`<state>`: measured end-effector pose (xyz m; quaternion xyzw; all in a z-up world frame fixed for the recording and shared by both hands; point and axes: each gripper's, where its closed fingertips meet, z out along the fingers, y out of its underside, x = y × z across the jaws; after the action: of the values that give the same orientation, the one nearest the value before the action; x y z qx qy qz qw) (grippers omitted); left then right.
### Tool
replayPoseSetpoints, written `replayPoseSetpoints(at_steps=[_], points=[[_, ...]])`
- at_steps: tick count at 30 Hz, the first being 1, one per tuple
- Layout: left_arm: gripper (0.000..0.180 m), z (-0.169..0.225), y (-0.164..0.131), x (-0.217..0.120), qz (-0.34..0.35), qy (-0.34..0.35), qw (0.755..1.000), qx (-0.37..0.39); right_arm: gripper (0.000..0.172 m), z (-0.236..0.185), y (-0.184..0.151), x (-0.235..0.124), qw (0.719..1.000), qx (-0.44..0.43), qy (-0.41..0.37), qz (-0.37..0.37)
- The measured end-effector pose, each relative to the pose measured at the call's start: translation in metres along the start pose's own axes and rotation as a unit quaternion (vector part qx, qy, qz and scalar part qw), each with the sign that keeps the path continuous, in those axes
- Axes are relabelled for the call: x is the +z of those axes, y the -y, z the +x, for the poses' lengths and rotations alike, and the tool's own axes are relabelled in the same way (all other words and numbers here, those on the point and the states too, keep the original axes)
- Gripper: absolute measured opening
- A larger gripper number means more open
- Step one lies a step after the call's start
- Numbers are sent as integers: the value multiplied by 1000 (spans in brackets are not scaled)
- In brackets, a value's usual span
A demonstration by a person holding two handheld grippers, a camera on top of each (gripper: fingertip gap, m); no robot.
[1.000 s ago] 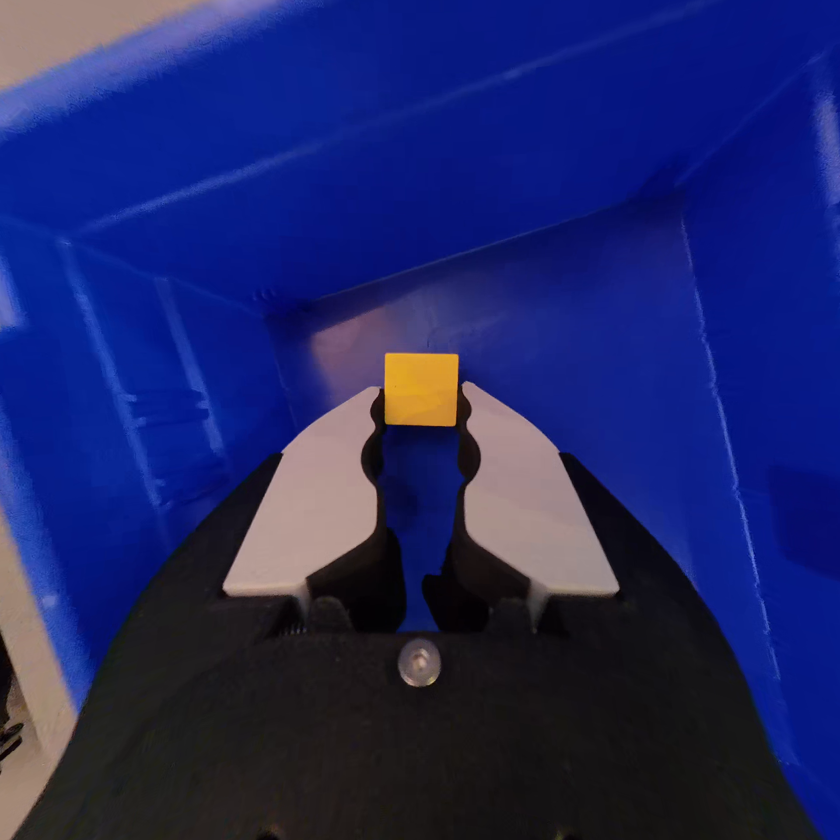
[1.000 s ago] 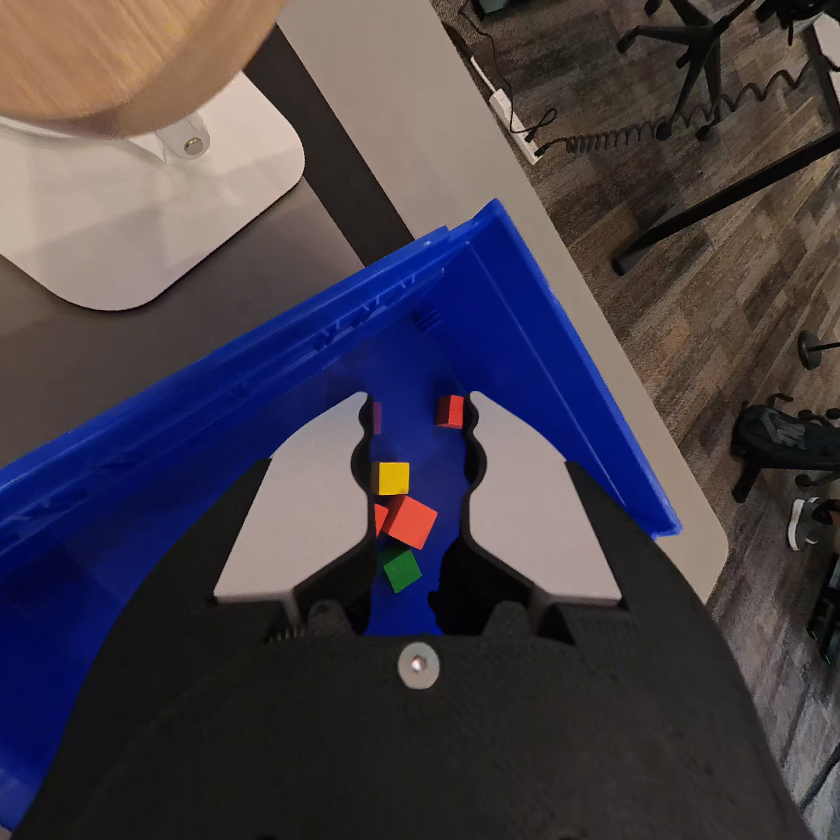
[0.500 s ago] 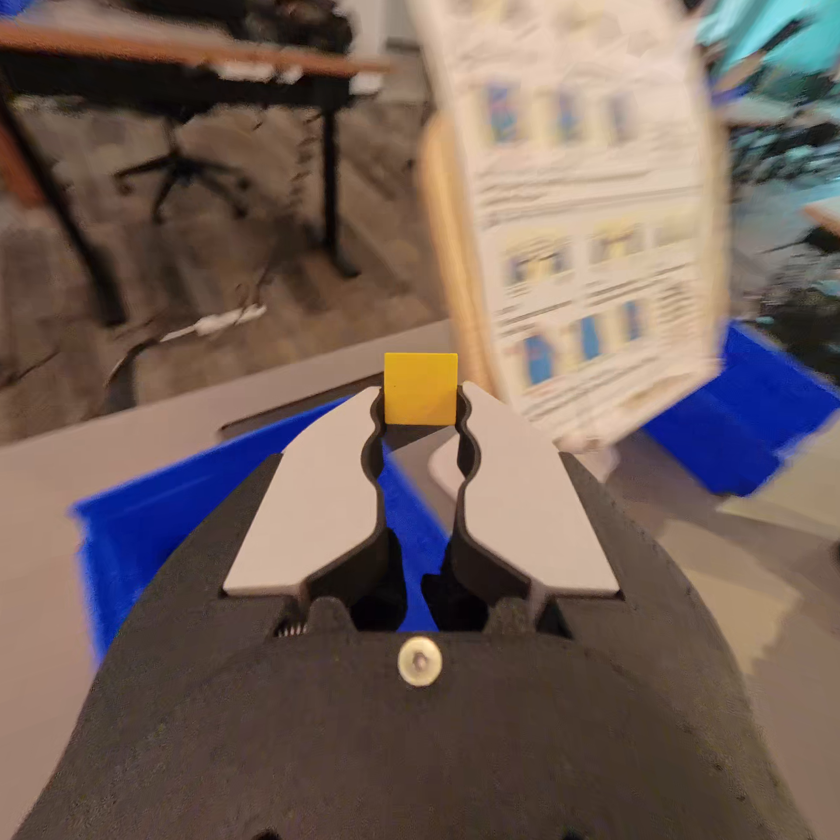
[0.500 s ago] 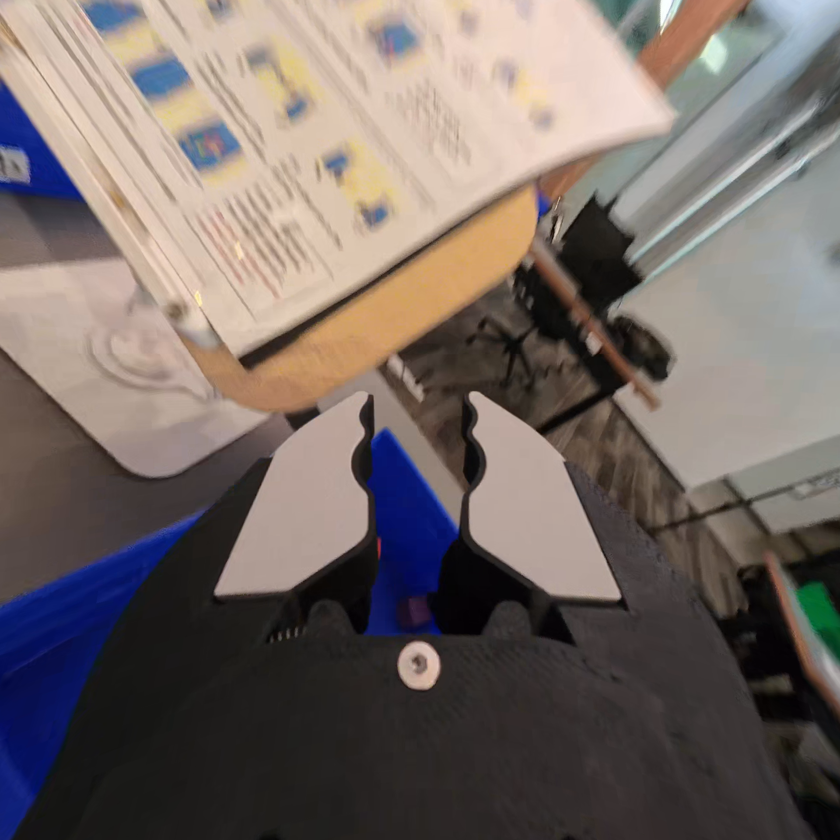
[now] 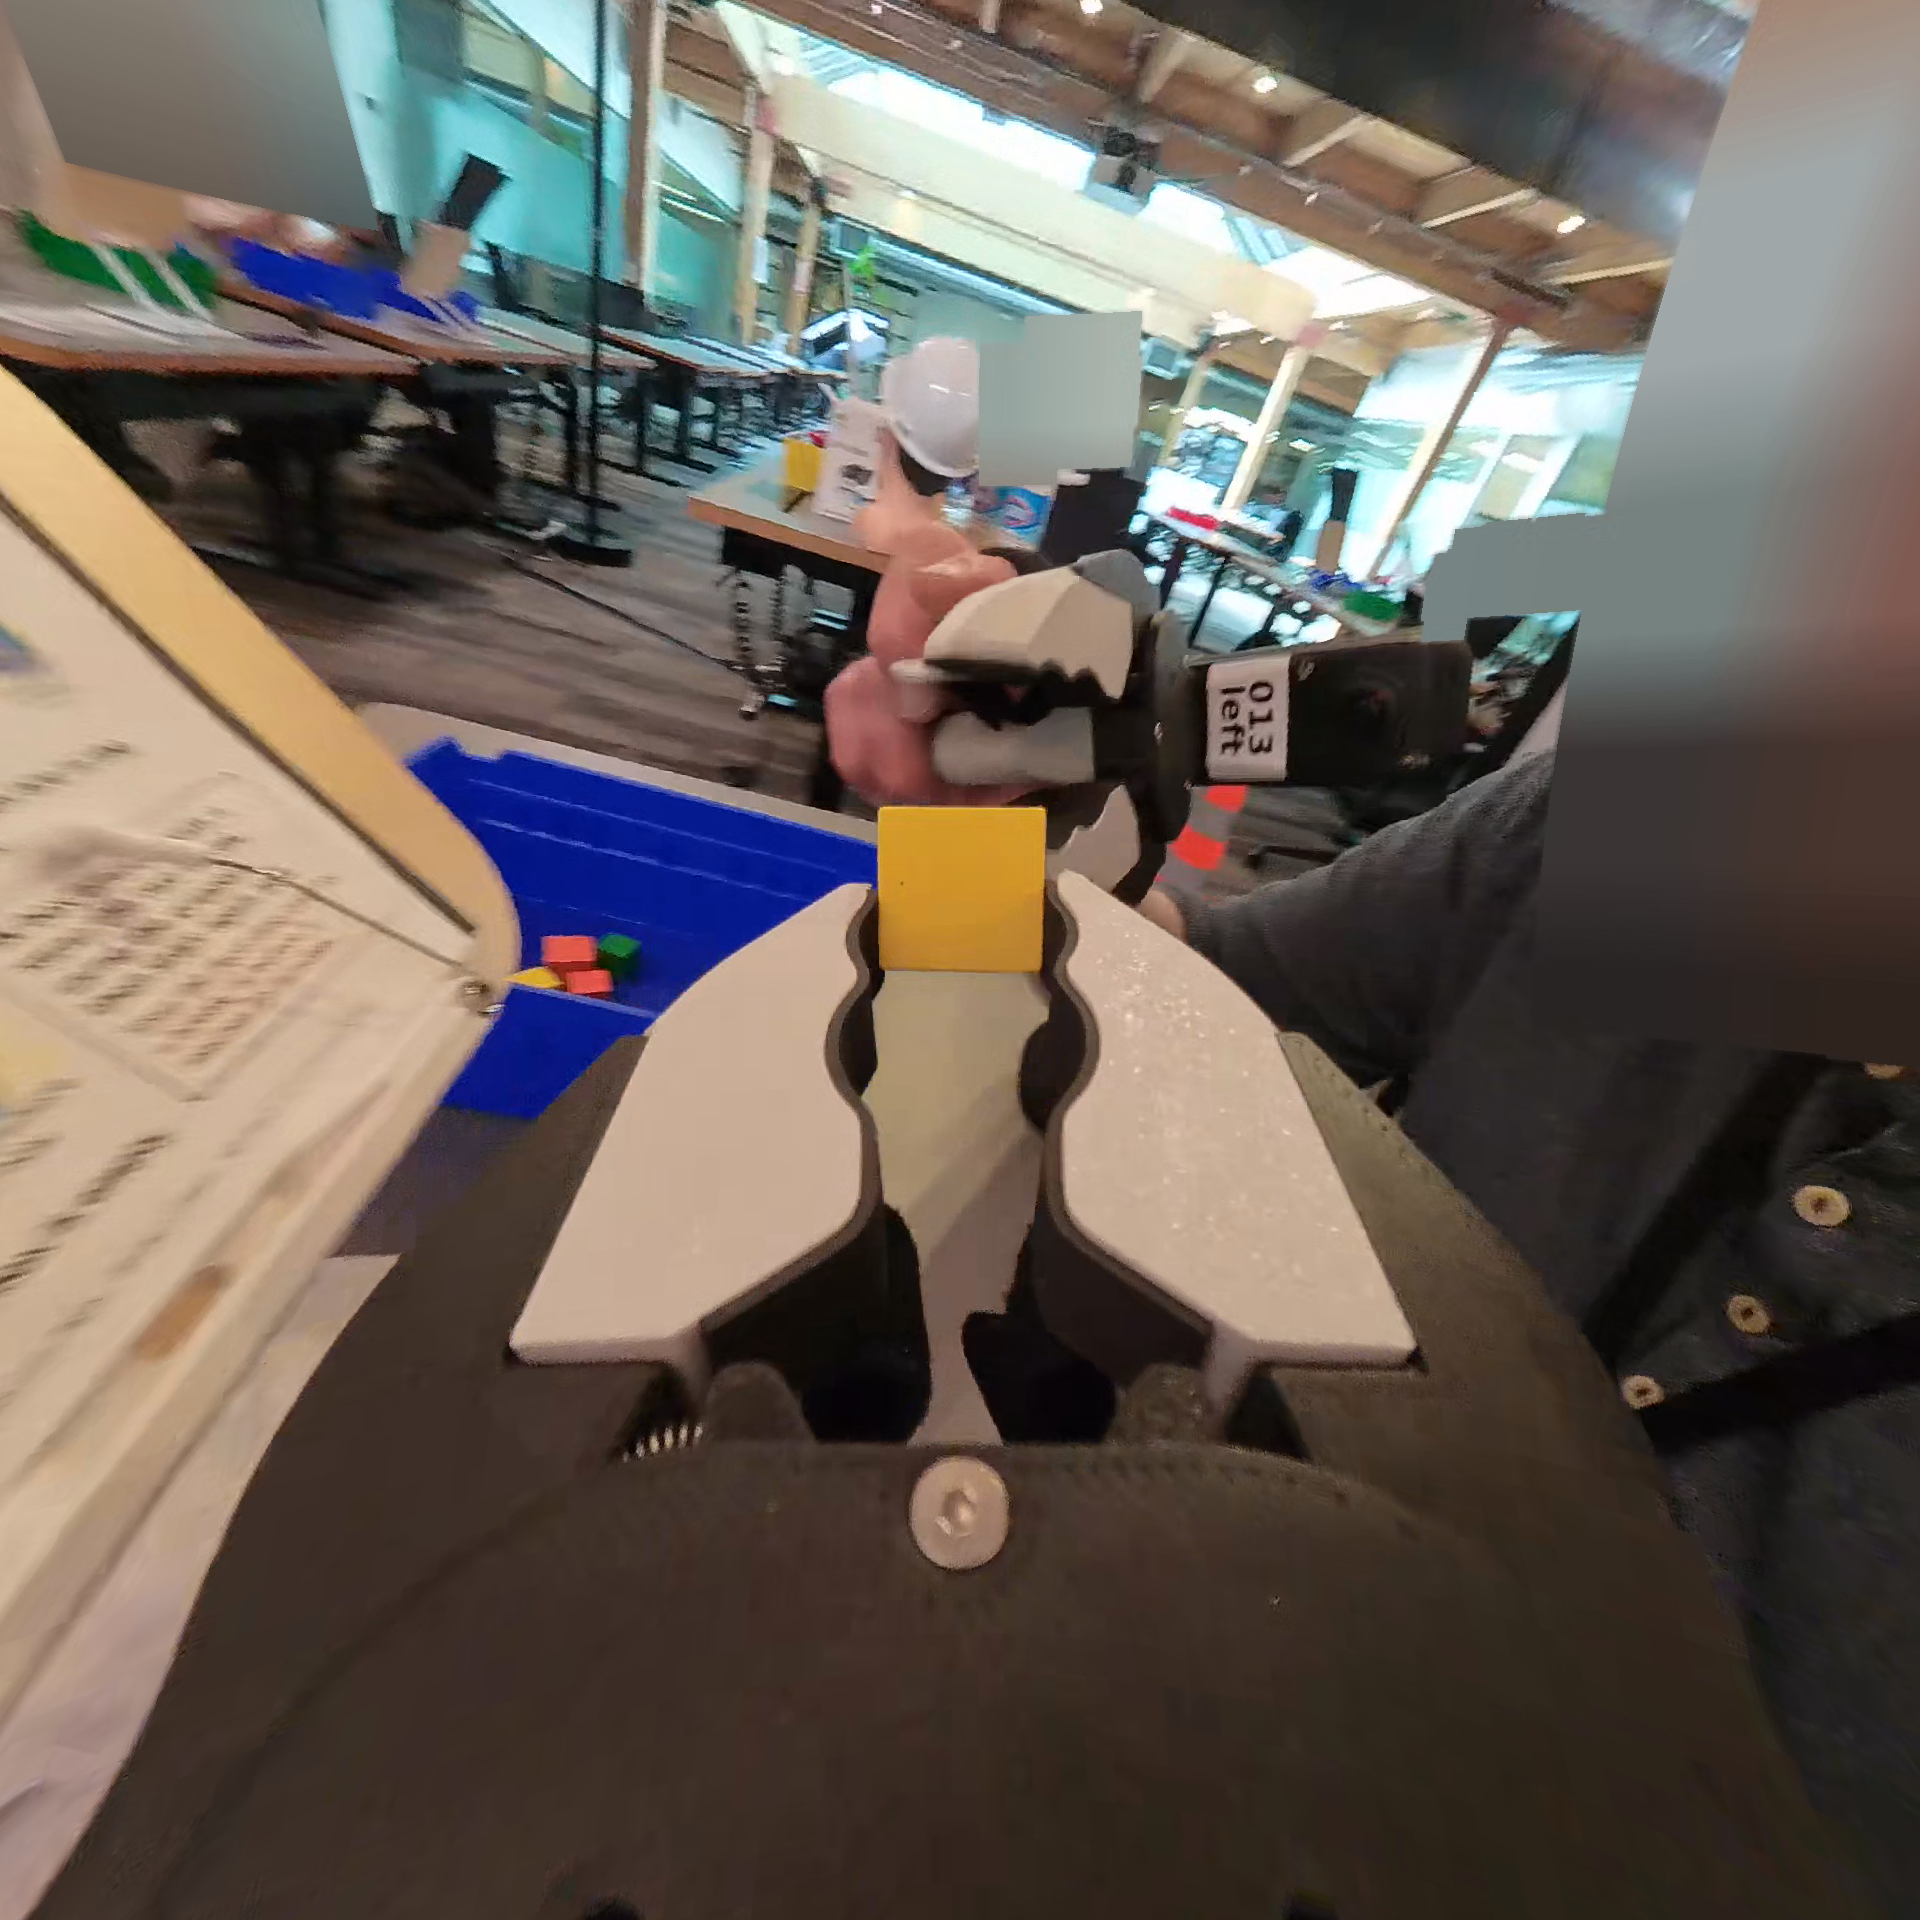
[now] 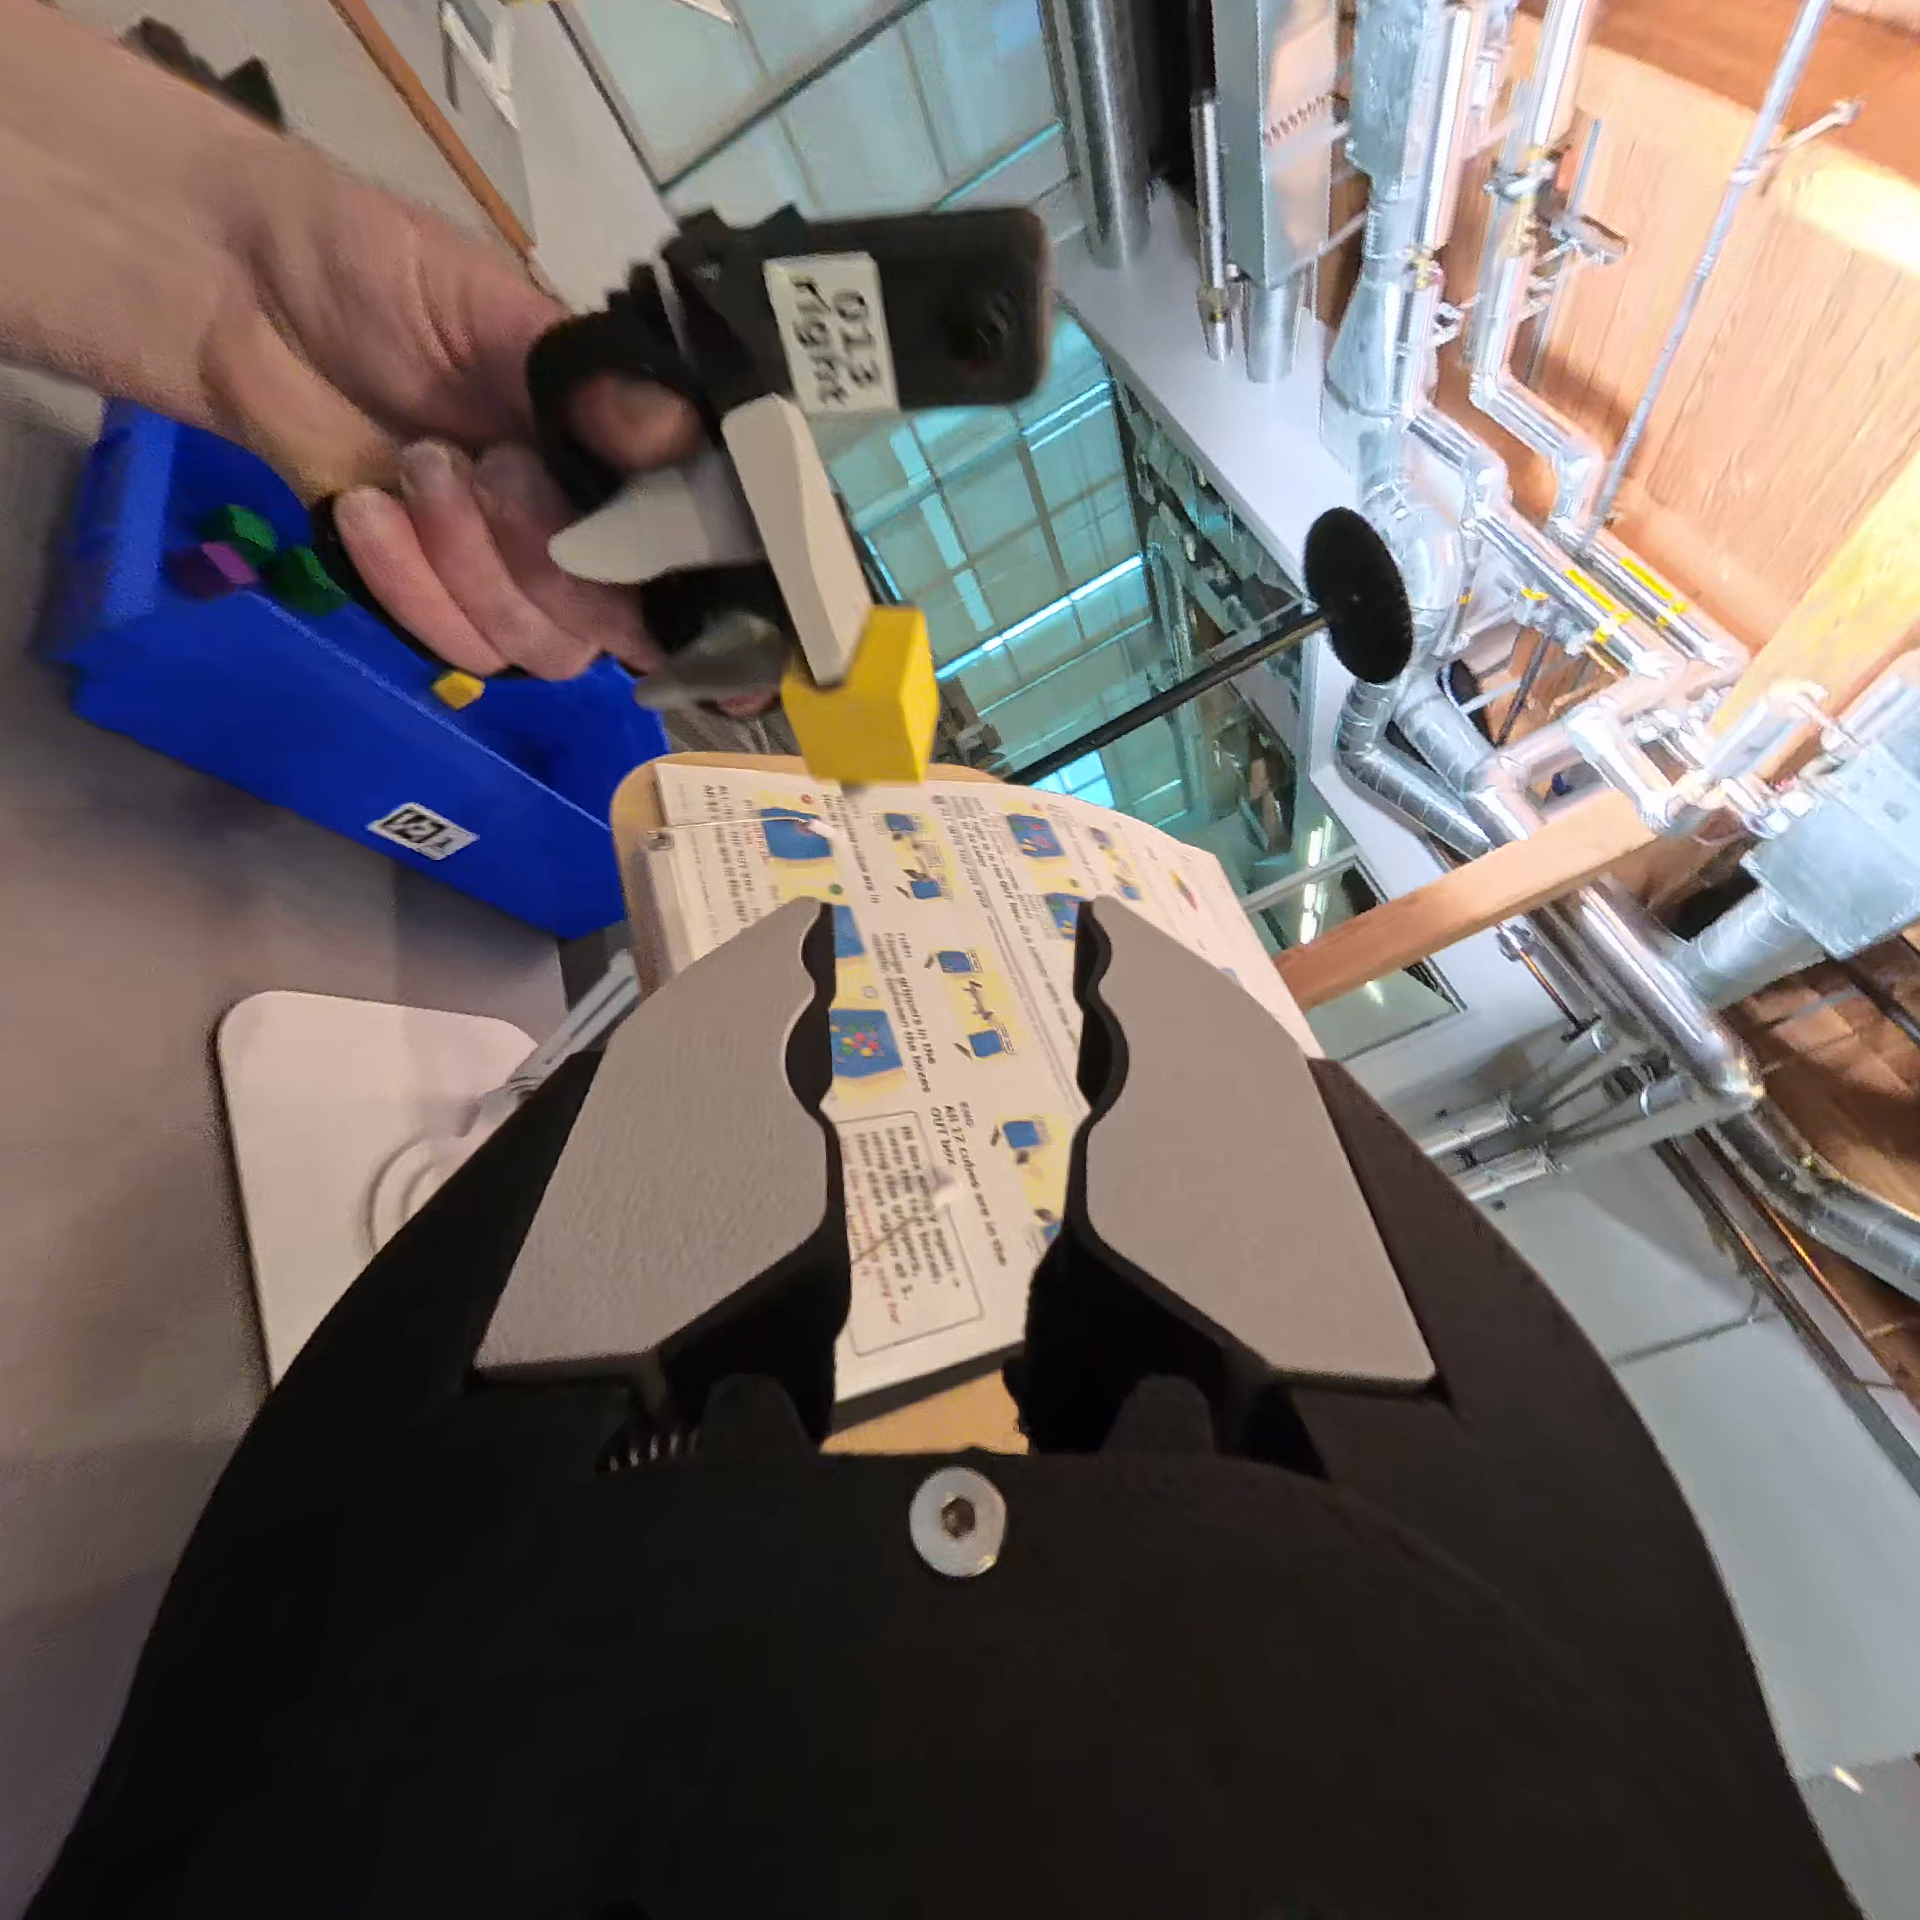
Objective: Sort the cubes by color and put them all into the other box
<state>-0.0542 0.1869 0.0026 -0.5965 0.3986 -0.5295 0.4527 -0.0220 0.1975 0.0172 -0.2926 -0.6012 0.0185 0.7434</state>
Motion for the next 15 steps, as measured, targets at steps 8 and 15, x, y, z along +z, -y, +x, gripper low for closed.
replayPoseSetpoints(at_steps=[8, 15], points=[[29, 17, -22, 34, 15, -110, 991, -68, 34, -33, 11, 14, 999, -22, 27, 21], [36, 26, -20, 35, 28, -136, 987, -75, 29, -31, 15, 11, 999, -21, 26, 33]])
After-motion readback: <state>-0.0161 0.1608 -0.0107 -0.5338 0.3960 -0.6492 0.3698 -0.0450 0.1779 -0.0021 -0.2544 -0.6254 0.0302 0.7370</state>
